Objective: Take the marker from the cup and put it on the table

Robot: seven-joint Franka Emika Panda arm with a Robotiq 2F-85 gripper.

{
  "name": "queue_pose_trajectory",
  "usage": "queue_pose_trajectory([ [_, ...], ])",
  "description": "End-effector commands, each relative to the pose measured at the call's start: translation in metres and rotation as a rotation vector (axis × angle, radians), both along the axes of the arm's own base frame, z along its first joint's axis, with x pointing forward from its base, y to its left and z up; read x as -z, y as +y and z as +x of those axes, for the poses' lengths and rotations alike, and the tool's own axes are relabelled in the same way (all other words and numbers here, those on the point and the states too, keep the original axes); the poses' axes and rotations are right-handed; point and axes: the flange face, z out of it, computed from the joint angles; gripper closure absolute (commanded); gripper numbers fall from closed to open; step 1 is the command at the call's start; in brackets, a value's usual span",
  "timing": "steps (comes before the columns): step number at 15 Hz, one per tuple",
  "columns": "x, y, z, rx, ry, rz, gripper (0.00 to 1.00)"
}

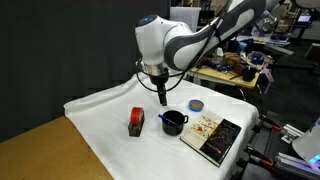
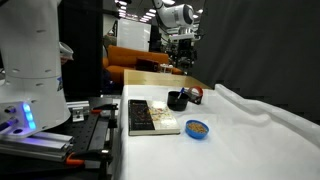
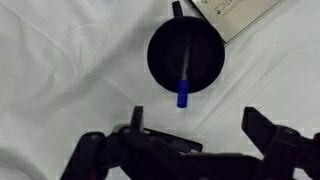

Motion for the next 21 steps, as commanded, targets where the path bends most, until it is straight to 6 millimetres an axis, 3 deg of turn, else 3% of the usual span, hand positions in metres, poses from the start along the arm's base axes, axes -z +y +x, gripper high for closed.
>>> queue_pose_trajectory([
  [1, 0.002, 0.002, 0.009, 0.016, 0.003, -0.016, 0.00],
  [9, 0.016, 0.013, 0.039, 0.035, 0.009, -0.011, 0.00],
  [14, 0.030, 0.005, 0.056, 0.073, 0.020, -0.020, 0.00],
  [21, 0.039, 0.002, 0.061, 0.069, 0.004, -0.011, 0.00],
])
